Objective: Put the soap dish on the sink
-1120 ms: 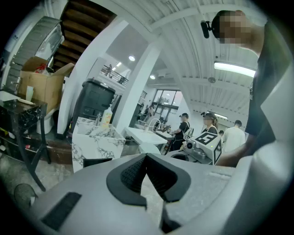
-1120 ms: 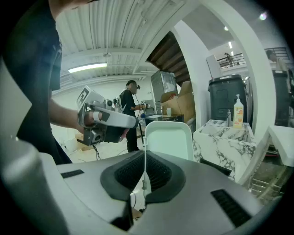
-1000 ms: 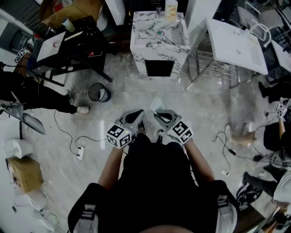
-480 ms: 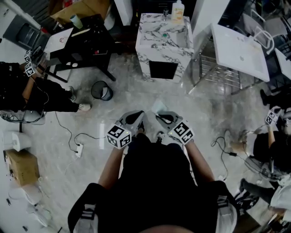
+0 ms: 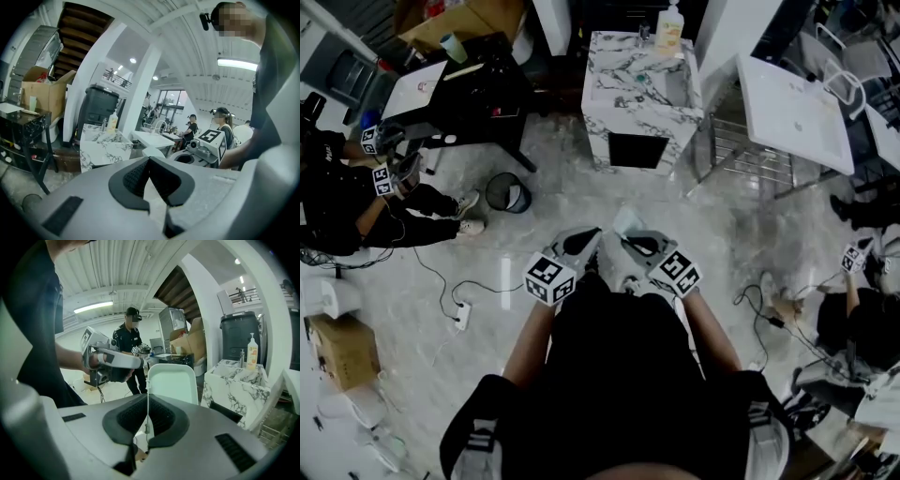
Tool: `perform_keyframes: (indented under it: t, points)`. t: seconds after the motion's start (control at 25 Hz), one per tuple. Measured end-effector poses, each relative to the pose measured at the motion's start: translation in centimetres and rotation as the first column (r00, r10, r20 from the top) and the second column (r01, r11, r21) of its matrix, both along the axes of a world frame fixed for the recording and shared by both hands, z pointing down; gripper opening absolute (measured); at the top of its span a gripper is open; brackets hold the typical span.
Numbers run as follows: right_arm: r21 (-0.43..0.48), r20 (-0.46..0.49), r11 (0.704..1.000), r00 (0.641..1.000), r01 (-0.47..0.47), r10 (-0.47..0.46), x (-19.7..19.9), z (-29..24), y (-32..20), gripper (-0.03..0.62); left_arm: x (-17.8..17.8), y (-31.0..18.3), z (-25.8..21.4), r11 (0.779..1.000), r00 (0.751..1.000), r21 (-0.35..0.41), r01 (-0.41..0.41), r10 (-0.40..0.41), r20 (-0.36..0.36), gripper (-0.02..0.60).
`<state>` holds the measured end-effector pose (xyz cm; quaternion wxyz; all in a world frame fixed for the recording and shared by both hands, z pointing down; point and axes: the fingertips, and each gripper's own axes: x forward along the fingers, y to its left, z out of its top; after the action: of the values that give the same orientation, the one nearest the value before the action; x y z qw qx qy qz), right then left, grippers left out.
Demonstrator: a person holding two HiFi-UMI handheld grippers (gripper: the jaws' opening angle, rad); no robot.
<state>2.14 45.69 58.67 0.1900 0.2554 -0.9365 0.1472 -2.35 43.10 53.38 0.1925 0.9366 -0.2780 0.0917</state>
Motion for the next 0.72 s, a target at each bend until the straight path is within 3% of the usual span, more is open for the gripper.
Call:
perform_keyframes:
  t: [0.72]
  points:
    - [0.007,-0.104,0.999,0.994,-0.031,0.032,-2.9,1.0,-9.6,-0.002,-3.3,-11.5,0.7,0.997,0.997,-0.036,-0.070,0.068,-0.042,-0.002]
